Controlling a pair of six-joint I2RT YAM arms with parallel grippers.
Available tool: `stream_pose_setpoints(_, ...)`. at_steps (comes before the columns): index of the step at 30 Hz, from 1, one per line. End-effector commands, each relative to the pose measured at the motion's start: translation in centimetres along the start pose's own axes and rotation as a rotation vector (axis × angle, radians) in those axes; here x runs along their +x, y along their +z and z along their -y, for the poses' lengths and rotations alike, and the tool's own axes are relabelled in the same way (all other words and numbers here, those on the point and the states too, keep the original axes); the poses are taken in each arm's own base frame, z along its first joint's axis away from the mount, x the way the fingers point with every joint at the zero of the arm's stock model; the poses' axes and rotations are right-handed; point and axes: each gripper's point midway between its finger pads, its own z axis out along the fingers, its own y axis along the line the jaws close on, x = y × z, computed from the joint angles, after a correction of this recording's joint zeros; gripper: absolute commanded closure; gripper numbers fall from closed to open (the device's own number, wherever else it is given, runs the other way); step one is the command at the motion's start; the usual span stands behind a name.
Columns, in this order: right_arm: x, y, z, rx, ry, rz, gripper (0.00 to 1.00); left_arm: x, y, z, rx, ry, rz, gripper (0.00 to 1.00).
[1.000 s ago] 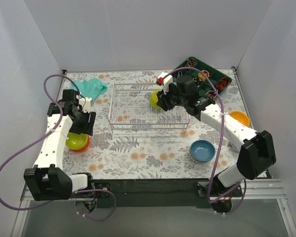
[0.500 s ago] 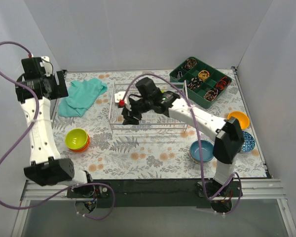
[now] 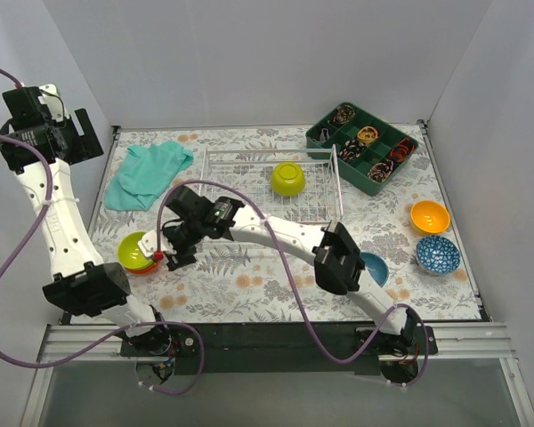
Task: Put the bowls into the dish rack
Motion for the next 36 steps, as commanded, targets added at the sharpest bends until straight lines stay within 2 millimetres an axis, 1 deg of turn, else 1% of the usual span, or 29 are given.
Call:
stream_pose_setpoints(1, -1.1, 1.8, 1.8, 0.049, -0.090, 0.020, 0.37, -1.6, -4.4, 0.2, 0.018, 0.011, 0.130, 0.22)
stream_pose_setpoints(4, -1.8, 2.7, 2.3, 0.074, -0.116, 0.037, 0.36, -1.6, -4.6, 0.2, 0.019, 0.023, 0.133, 0.21)
stream_pose_setpoints(9, -2.1, 3.4, 3.1, 0.110, -0.149, 0.059, 0.34, -1.0, -4.4, 0.5, 0.034, 0.010, 0.112, 0.22)
stream_pose_setpoints(14, -1.0, 4.3, 3.3, 0.127, -0.147, 0.054, 0.33, 0.0, -4.3, 0.7, 0.045, 0.004, 0.084, 0.22)
stream_pose_setpoints(19, 0.2, 5.3, 3.2, 0.126, -0.152, 0.053, 0.33, 0.4, -4.5, 0.7, 0.048, 0.012, 0.083, 0.21)
stream_pose_setpoints(24, 0.5, 6.0, 3.4, 0.129, -0.161, 0.064, 0.32, 0.8, -4.3, 0.8, 0.052, 0.012, 0.072, 0.22)
stream_pose_setpoints(28, 1.4, 6.9, 3.1, 0.121, -0.153, 0.058, 0.33, 1.1, -4.0, 0.8, 0.052, 0.017, 0.069, 0.21)
stream_pose_setpoints(30, 1.9, 7.2, 3.0, 0.119, -0.142, 0.053, 0.34, 1.2, -4.1, 0.7, 0.050, 0.019, 0.072, 0.22)
stream_pose_setpoints(33, 2.1, 7.5, 3.3, 0.132, -0.136, 0.057, 0.38, 1.6, -3.9, 0.8, 0.055, 0.020, 0.062, 0.22)
stream_pose_setpoints(36, 1.8, 7.6, 3.7, 0.147, -0.132, 0.069, 0.47, 1.6, -3.8, 0.8, 0.056, 0.026, 0.062, 0.22)
